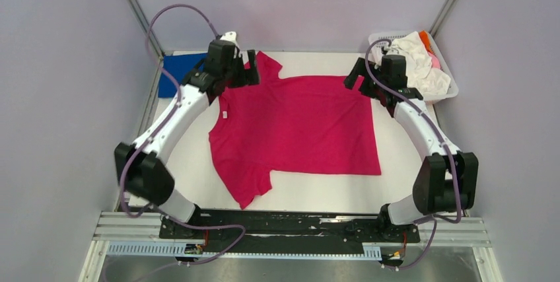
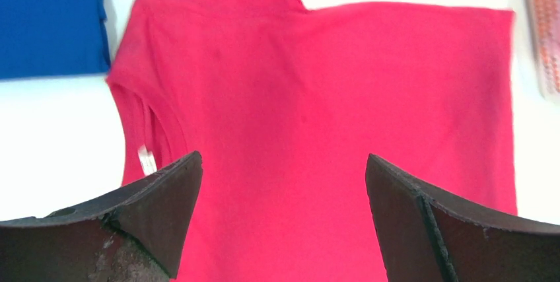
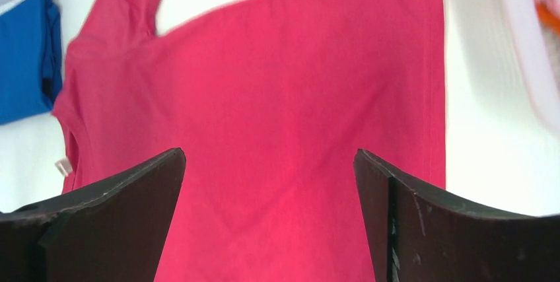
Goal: Fold and stack the t-shirts
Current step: Flatten out the tshirt, then grab the side of the flattened tshirt closest away from the robot with both arms
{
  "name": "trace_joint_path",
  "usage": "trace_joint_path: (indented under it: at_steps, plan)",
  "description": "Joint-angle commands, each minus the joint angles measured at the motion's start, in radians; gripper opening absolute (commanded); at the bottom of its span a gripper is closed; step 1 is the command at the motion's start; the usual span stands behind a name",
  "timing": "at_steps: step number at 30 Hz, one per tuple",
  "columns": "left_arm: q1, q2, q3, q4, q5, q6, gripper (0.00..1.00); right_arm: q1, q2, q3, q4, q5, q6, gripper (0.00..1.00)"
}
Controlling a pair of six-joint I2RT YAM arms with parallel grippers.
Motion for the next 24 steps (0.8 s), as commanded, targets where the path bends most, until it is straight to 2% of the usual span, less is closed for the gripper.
trace_joint_path:
  at_steps: [1,6,9,13,18,22,24]
  plan:
    - [-0.071,-0.249,-0.271,0.019,-0.108,-0.082,1.00,-0.001,-0.171,-0.176,0.001,0.030,0.125,1.00]
    - [-0.201,-0.447,-0.579,-0.055,-0.154,-0.226,1.00,-0.006,-0.414,-0.410,0.004,0.205,0.265,1.00]
    - [-0.317,-0.543,-0.681,-0.129,-0.153,-0.294,1.00,-0.011,-0.536,-0.504,0.004,0.313,0.328,1.00]
    - [-0.482,-0.598,-0.796,-0.244,-0.163,-0.393,0.97,-0.012,-0.652,-0.576,0.004,0.401,0.345,1.00]
    - [-0.598,-0.589,-0.867,-0.367,-0.147,-0.527,0.83,-0.011,-0.694,-0.597,0.004,0.417,0.344,1.00]
    - [-0.646,-0.583,-0.909,-0.331,-0.087,-0.574,0.68,-0.012,-0.654,-0.588,0.003,0.406,0.325,1.00]
    - [-0.654,-0.572,-0.944,-0.281,-0.044,-0.575,0.64,-0.012,-0.628,-0.581,0.004,0.396,0.315,1.00]
